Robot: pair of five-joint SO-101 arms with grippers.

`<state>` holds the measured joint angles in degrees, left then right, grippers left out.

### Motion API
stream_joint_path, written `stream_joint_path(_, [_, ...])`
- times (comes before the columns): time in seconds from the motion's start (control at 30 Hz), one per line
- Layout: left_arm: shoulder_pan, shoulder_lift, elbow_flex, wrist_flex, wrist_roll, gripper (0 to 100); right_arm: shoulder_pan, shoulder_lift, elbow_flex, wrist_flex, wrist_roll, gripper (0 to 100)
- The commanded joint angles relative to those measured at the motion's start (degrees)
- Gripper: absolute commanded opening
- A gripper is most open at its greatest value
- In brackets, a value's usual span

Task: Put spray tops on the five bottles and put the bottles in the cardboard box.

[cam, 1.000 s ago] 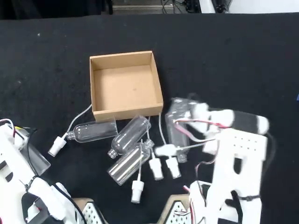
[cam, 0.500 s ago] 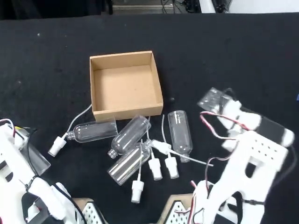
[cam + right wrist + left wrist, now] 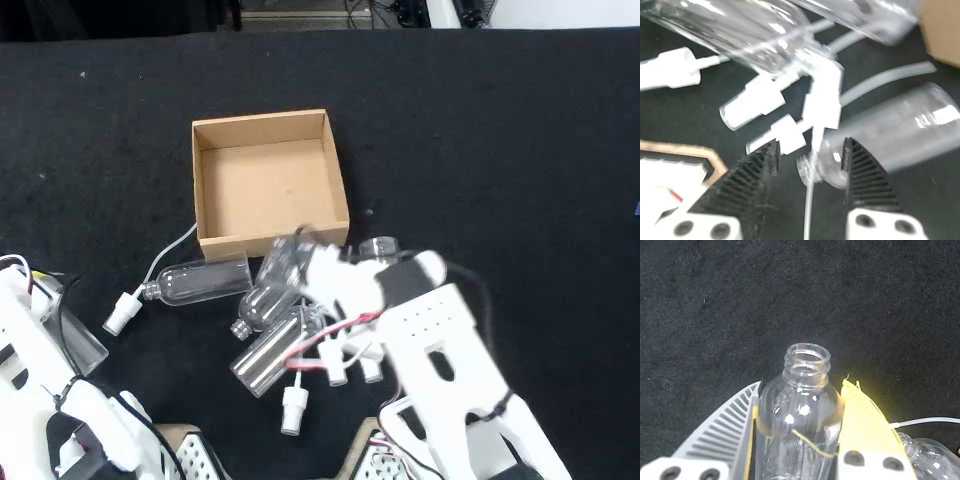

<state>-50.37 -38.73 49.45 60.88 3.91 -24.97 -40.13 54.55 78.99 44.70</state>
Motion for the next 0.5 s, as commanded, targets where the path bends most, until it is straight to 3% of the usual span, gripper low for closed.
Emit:
stream_joint_path(0.0, [-0.2,-1.9,-0.3,-0.9,0.1,3,-1.1,-1.9,4.6,-8.2,-0.6,18.4])
stream_joint_path(0.27, [-0.1,-1.9,-0.3,-0.9,0.1,3,0.8,-1.5,5.2,-11.2,-0.6,18.5])
stream_joint_path(0.47, [-0.2,-1.9,-0.3,-0.9,0.1,3,3.6,7.3,4.9,-17.4,-0.7,18.5])
